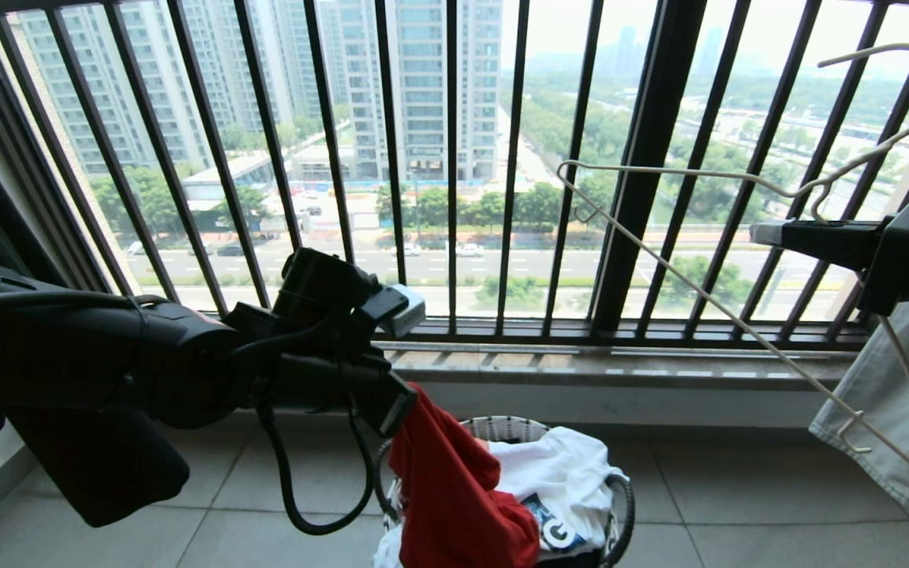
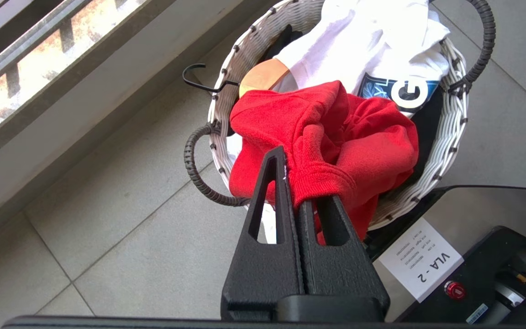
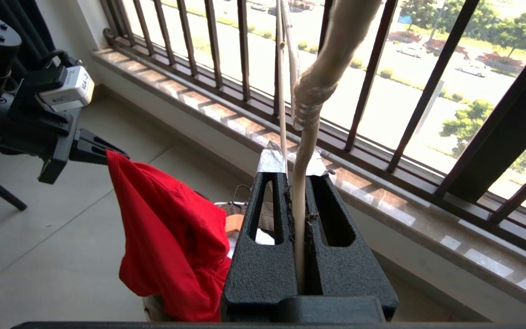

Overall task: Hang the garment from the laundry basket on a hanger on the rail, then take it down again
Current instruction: Pick up clothes from the basket

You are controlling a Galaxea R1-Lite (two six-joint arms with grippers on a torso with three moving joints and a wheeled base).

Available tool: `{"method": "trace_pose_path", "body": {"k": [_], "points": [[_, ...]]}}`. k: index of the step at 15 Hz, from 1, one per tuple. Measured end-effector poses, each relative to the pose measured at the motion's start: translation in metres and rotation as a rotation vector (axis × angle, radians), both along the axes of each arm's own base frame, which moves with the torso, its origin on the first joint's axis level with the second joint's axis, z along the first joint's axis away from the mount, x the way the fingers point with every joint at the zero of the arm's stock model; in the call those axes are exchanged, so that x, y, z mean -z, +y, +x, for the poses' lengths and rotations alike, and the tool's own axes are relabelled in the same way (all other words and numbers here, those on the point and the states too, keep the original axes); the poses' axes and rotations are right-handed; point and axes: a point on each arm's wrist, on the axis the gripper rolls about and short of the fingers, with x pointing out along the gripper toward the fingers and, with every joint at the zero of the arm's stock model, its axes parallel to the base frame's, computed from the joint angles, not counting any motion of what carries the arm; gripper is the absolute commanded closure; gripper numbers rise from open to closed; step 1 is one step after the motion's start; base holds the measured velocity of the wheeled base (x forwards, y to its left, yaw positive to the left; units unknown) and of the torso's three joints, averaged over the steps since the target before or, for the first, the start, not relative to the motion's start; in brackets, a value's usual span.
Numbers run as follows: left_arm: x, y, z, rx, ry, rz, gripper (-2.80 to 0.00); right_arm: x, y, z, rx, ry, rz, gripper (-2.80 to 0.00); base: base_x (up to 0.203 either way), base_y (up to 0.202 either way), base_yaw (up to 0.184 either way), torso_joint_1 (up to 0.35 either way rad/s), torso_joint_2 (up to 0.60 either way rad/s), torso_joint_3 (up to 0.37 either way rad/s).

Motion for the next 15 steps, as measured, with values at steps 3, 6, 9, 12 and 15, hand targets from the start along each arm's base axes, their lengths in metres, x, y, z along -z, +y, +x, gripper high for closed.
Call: {"method": "trace_pose_path", "body": {"k": [3,6,9,12,15], "points": [[0.001,0.0,0.0,0.0,0.004,0.003,0.0,0.0,0.0,0.0,0.0,0.0,0.0,0.0,0.0,0.0,0.0,0.004,0.0,0.178],[0.004,0.001,-0.001,0.002,0.011,0.008,0.0,0.0,0.0,0.0,0.0,-0.001,0.0,0.0,0.0,0.0,0.0,0.002,0.0,0.043],[0.001,0.0,0.0,0.001,-0.013,-0.009,0.0,0.0,0.0,0.0,-0.003,0.001,-0.001,0.0,0.0,0.0,0.0,0.001,0.0,0.01],[-0.008,-0.004,0.007,-0.038,-0.1,-0.117,0.0,0.001,0.001,0.001,-0.007,0.006,-0.002,0.0,0.0,0.0,0.0,0.0,0.0,0.0],[-0.026,-0.004,0.006,-0.102,-0.105,-0.199,0.0,0.005,0.003,0.004,-0.02,0.051,-0.006,0.0,0.0,0.0,0.0,0.0,0.0,0.0]]}}
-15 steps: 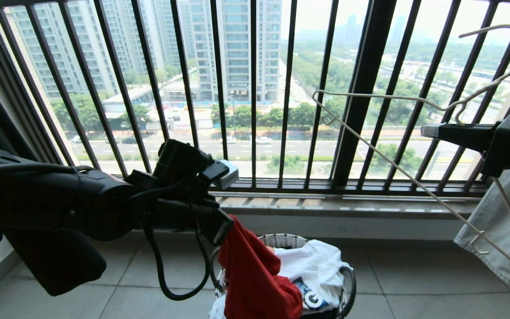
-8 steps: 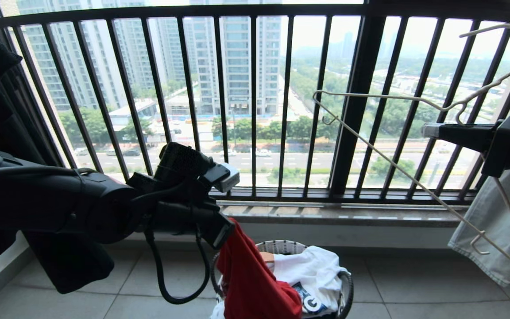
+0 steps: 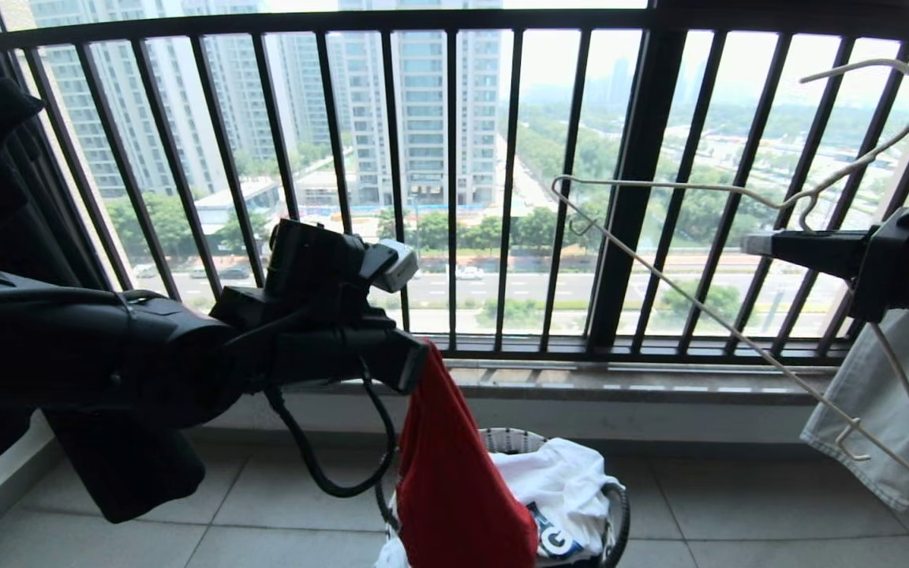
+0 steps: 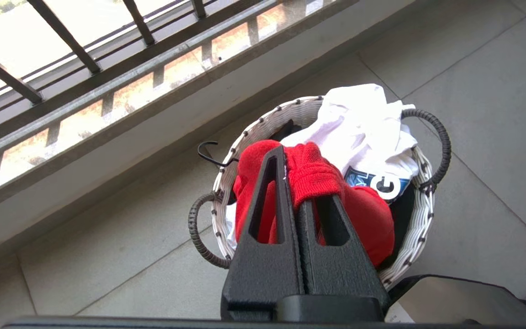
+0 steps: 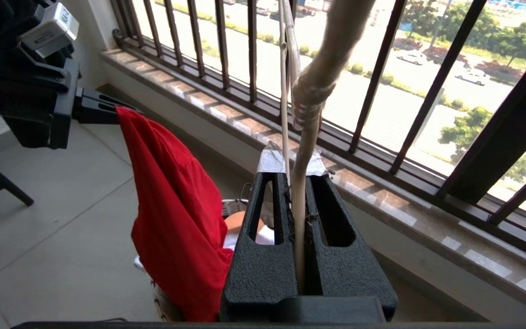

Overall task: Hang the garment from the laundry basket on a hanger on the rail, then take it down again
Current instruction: Pick up clothes from the basket, then hang the clothes on the clothes rack

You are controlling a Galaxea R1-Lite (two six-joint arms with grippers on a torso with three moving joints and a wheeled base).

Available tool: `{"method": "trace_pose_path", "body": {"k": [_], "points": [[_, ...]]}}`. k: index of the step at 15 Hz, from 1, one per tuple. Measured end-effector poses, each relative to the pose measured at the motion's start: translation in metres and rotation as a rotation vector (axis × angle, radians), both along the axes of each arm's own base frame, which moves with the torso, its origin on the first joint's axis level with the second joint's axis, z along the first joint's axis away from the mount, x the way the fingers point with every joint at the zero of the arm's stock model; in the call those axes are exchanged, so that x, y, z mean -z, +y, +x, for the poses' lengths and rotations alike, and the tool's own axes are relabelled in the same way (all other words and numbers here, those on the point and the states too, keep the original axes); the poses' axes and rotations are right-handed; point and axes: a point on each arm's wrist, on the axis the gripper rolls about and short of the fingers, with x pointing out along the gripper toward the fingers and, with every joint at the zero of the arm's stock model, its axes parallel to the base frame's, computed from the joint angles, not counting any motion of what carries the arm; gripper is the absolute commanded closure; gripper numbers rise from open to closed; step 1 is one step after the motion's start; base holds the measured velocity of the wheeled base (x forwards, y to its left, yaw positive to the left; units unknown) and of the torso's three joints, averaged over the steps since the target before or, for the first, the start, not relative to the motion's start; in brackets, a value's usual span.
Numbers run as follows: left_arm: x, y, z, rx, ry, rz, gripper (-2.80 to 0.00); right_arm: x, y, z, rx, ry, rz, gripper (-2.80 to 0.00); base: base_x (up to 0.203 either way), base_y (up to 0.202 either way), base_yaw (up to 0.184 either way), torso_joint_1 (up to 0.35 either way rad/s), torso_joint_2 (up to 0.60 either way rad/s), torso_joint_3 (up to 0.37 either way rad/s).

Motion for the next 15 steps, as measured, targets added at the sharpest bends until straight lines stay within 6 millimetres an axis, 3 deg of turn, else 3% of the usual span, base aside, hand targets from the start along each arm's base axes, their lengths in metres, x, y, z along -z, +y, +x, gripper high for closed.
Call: {"method": "trace_pose_path", "body": {"k": [3,7,15], "points": [[-0.024,-0.002,-0.006,-0.098,0.025,0.007,0.0,-0.001,0.005,-0.001,-0.027,0.12,-0.013,0.0,0.0,0.0,0.0,0.0,0.0,0.0],[-0.061,-0.006,-0.016,-0.183,0.076,-0.147,0.0,0.001,0.02,-0.007,-0.103,0.283,-0.039,0.0,0.0,0.0,0.0,0.0,0.0,0.0],[-0.125,-0.001,-0.025,-0.359,-0.001,-0.459,0.0,-0.004,0.025,-0.015,-0.134,0.29,-0.047,0.0,0.0,0.0,0.0,0.0,0.0,0.0]]}}
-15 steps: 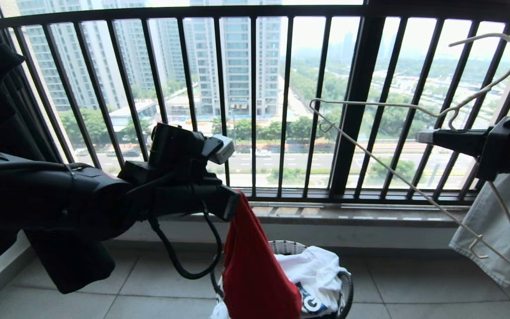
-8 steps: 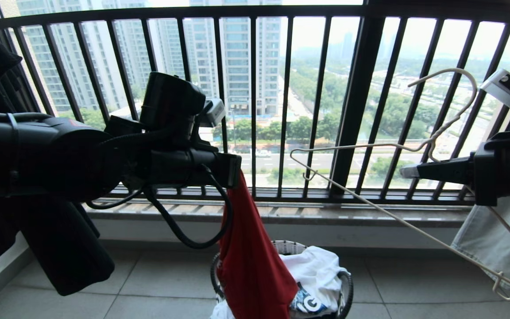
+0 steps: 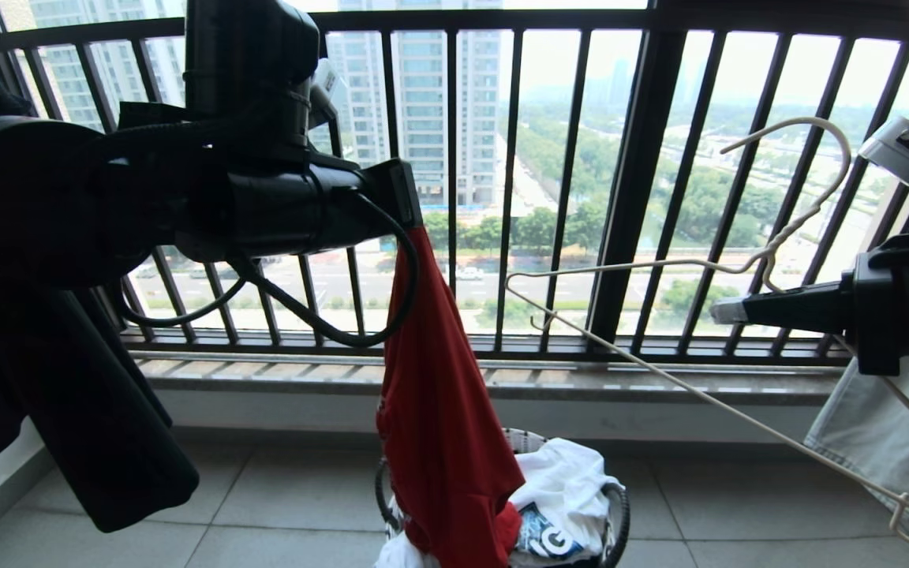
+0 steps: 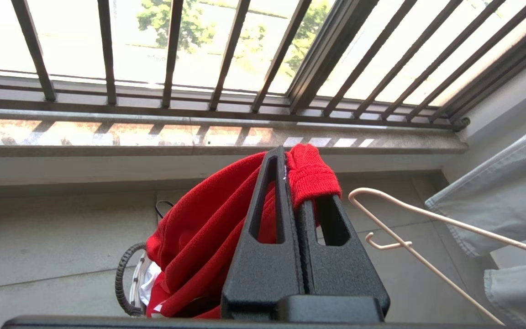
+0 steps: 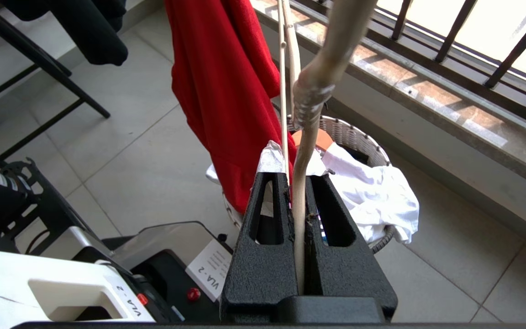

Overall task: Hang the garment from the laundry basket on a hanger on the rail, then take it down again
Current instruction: Hang the clothes on the clothes rack

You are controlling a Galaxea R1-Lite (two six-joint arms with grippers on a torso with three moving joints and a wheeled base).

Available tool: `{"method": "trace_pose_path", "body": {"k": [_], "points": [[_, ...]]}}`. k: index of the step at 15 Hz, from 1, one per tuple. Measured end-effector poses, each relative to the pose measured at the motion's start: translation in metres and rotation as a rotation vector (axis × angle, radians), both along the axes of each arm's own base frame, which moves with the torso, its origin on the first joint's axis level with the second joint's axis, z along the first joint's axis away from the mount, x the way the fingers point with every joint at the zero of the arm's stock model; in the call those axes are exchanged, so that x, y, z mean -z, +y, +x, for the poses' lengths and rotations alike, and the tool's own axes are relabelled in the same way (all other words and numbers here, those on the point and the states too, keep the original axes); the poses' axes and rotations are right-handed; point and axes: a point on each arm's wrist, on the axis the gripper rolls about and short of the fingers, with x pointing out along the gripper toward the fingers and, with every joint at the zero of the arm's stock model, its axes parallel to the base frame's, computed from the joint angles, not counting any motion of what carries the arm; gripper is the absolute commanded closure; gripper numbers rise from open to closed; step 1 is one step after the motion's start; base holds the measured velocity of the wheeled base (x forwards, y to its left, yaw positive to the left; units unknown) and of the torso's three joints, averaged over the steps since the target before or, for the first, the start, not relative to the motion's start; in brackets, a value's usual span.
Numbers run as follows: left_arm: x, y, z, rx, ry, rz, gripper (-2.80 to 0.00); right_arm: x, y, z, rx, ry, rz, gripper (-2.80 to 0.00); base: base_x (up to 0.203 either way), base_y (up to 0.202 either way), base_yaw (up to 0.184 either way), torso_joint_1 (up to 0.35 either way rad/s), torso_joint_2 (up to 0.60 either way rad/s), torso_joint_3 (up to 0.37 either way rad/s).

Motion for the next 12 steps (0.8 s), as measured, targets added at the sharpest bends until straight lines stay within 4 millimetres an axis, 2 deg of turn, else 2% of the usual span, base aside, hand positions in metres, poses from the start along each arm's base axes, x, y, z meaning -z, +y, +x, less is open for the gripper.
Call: {"method": "trace_pose_path", "body": {"k": [5,8,12], "points": [[-0.025,0.001,-0.003,-0.133,-0.048,-0.133,0.0,-0.006,-0.003,-0.005,0.012,-0.027,0.006,0.0,0.0,0.0,0.0,0.0,0.0,0.0],[-0.029,-0.012,-0.006,-0.231,-0.074,-0.127,0.0,-0.01,-0.006,-0.006,0.029,-0.043,0.009,0.0,0.0,0.0,0.0,0.0,0.0,0.0],[-0.038,-0.02,-0.007,-0.224,-0.099,-0.144,0.0,-0.017,-0.013,-0.011,0.067,-0.079,0.015,0.0,0.0,0.0,0.0,0.0,0.0,0.0]]}}
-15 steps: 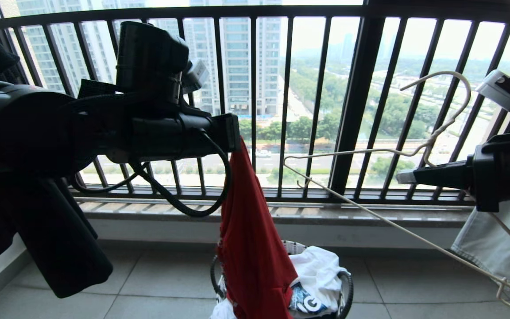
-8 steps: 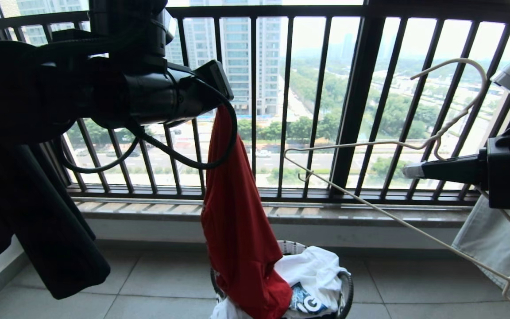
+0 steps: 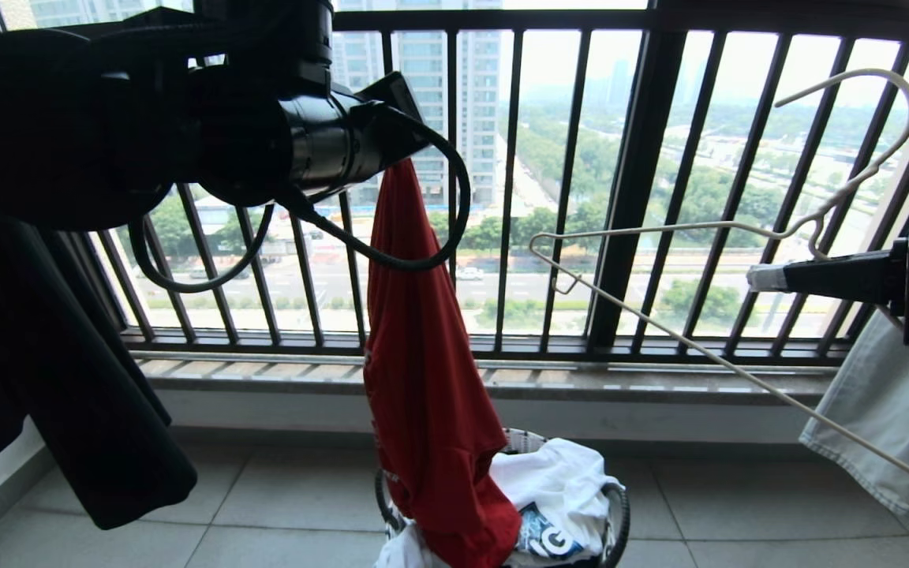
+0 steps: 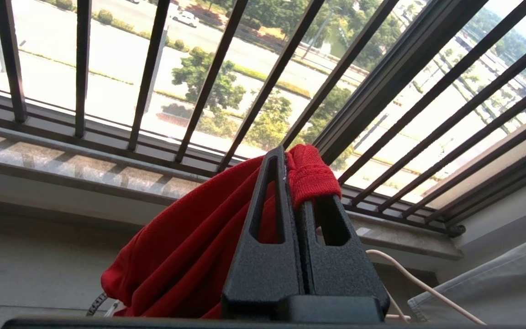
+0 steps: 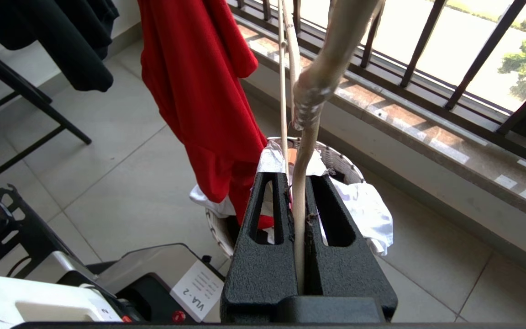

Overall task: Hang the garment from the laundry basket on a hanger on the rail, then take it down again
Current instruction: Hang the clothes on the clothes rack

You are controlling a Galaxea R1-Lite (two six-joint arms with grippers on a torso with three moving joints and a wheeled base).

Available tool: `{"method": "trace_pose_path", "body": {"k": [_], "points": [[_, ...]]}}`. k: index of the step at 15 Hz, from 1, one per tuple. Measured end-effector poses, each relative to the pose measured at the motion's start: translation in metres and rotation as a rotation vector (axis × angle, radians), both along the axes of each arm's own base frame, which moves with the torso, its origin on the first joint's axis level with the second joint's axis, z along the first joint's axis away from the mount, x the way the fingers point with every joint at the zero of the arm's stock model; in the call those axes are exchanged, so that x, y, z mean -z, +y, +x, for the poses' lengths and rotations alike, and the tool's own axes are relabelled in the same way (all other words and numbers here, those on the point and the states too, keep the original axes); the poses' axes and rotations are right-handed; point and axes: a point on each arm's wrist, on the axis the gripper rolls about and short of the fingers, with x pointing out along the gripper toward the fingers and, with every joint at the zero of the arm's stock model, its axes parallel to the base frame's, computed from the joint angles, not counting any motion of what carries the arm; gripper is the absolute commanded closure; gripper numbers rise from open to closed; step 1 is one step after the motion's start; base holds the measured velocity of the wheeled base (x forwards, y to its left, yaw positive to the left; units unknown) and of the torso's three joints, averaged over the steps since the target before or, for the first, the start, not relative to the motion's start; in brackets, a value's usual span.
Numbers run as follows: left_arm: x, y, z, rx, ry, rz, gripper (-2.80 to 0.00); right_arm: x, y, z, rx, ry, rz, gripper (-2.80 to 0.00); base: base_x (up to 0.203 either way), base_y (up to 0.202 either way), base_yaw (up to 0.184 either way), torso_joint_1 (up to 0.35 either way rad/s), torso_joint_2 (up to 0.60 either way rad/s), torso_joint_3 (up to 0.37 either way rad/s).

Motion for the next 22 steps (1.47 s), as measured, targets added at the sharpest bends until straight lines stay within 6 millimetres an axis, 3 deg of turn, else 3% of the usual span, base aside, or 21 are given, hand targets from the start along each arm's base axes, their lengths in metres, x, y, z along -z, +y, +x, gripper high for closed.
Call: {"method": "trace_pose_path", "body": {"k": [4,9,14,22], "points": [[-0.022,-0.006,-0.003,-0.068,-0.026,0.046,0.0,-0.008,-0.004,-0.011,0.024,-0.042,0.001,0.0,0.0,0.0,0.0,0.0,0.0,0.0],[-0.011,-0.022,0.004,-0.223,-0.018,0.119,0.0,-0.013,-0.007,-0.02,0.064,-0.077,-0.006,0.0,0.0,0.0,0.0,0.0,0.0,0.0],[0.002,-0.028,0.013,-0.238,0.012,0.132,0.0,-0.017,-0.008,-0.028,0.083,-0.098,-0.014,0.0,0.0,0.0,0.0,0.0,0.0,0.0],[0.019,-0.03,0.033,-0.188,0.055,0.092,0.0,0.015,0.033,-0.019,-0.151,0.043,-0.042,0.0,0.0,0.0,0.0,0.0,0.0,0.0]]}}
